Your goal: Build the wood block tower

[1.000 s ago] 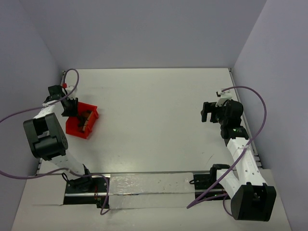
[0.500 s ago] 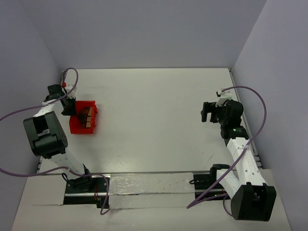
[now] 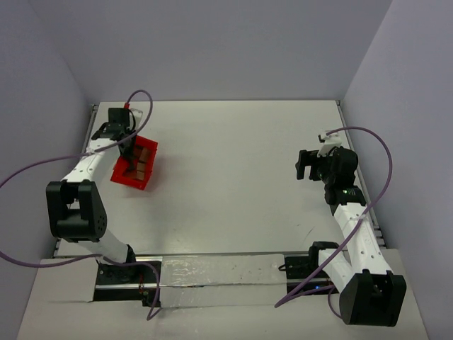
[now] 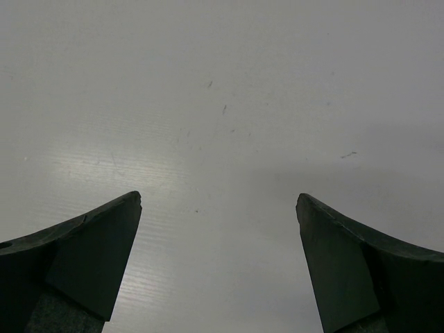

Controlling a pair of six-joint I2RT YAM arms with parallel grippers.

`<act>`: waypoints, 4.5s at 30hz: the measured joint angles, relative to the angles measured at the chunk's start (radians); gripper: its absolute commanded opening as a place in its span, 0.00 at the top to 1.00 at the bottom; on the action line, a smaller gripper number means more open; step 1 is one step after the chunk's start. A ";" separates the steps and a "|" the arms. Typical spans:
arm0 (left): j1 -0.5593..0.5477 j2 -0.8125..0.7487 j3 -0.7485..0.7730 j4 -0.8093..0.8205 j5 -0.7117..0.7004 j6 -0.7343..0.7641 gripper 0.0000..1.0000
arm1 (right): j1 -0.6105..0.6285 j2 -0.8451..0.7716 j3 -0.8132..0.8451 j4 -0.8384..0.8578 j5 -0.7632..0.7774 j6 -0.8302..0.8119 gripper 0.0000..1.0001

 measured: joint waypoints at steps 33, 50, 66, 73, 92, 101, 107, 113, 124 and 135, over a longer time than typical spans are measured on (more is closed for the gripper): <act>-0.756 0.195 -0.224 0.639 -0.983 0.555 1.00 | 0.000 -0.003 0.000 0.000 0.048 0.001 0.00; -0.850 0.524 -0.312 1.741 -1.038 1.602 1.00 | 0.000 -0.017 0.000 0.000 0.065 0.000 0.00; -0.883 0.610 -0.227 1.816 -1.034 1.715 1.00 | 0.000 -0.019 0.000 0.000 0.070 0.000 0.00; -0.890 0.624 -0.214 1.830 -1.030 1.724 1.00 | 0.000 -0.018 0.000 0.000 0.071 0.000 0.00; -0.806 0.574 -0.295 1.831 -1.014 1.732 1.00 | 0.000 -0.017 0.000 0.000 0.070 0.001 0.00; -0.823 0.564 -0.303 1.831 -0.978 1.734 1.00 | 0.000 -0.017 0.000 -0.001 0.071 0.001 0.00; -0.815 0.559 -0.327 1.828 -0.987 1.736 1.00 | 0.000 -0.013 0.000 -0.001 0.067 0.006 0.00; -0.853 0.525 -0.332 1.824 -0.965 1.735 1.00 | 0.000 -0.018 0.000 -0.007 0.067 0.005 0.00; -0.773 0.509 -0.287 1.821 -0.970 1.735 1.00 | 0.000 -0.024 0.000 -0.008 0.067 0.005 0.00; -0.621 0.212 -0.125 1.128 -1.013 1.043 1.00 | 0.000 -0.021 0.000 -0.009 0.063 0.005 0.00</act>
